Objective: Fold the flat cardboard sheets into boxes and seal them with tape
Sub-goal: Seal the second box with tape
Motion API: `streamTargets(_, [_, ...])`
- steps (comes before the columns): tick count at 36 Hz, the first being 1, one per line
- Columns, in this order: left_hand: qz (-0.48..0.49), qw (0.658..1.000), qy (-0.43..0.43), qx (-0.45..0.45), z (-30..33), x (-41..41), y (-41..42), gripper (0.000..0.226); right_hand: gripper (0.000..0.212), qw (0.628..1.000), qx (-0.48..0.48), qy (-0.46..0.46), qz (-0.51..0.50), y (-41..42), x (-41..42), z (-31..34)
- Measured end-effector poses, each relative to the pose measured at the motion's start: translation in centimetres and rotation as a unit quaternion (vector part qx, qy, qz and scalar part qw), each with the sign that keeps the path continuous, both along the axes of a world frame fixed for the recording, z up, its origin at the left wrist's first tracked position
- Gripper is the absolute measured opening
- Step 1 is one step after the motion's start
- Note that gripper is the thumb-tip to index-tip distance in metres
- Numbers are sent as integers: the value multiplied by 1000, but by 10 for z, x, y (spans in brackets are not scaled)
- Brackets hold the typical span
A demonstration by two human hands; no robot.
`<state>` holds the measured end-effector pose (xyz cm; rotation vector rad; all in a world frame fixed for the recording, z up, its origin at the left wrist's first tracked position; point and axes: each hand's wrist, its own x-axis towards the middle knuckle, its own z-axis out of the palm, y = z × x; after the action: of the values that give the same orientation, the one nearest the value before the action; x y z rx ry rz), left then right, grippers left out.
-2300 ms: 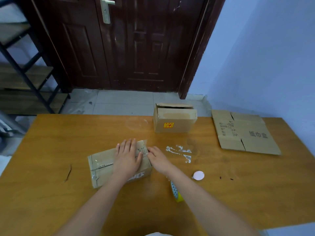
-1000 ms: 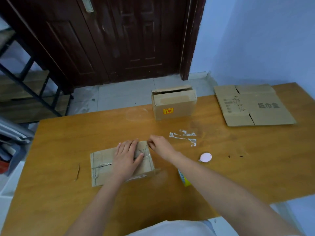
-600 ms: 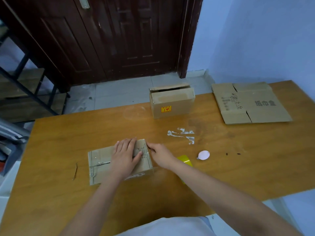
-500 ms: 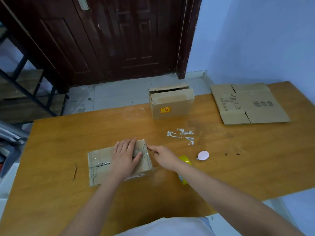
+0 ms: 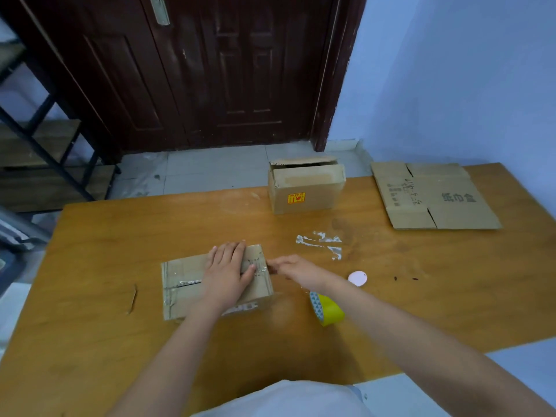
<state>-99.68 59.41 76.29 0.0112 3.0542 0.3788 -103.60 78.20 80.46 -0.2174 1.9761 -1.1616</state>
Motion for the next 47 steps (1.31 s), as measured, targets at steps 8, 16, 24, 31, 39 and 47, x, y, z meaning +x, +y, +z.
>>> streamTargets(8, [0, 1000, 0, -7, 1, 0, 1, 89, 37, 967, 154, 171, 112, 25, 26, 7])
streamTargets(16, [-8, 1000, -8, -10, 1, 1, 1, 70, 39, 883, 274, 335, 181, 7, 50, -13])
streamTargets(24, [-10, 1000, -13, -10, 3, 1, 0, 70, 33, 830, 331, 396, 212, -7, 49, -18])
streamTargets(31, [-9, 1000, -13, -9, 4, 1, 1, 91, 25, 832, 337, 384, 215, -12, 44, -21])
streamTargets(39, [-16, 1000, -11, -8, 3, 2, -1, 88, 32, 800, 312, 398, 323, -5, 28, -13])
streamTargets(47, [-19, 1000, -6, -5, 4, 1, -2, 82, 35, 749, 277, 436, 415, -2, 11, -9])
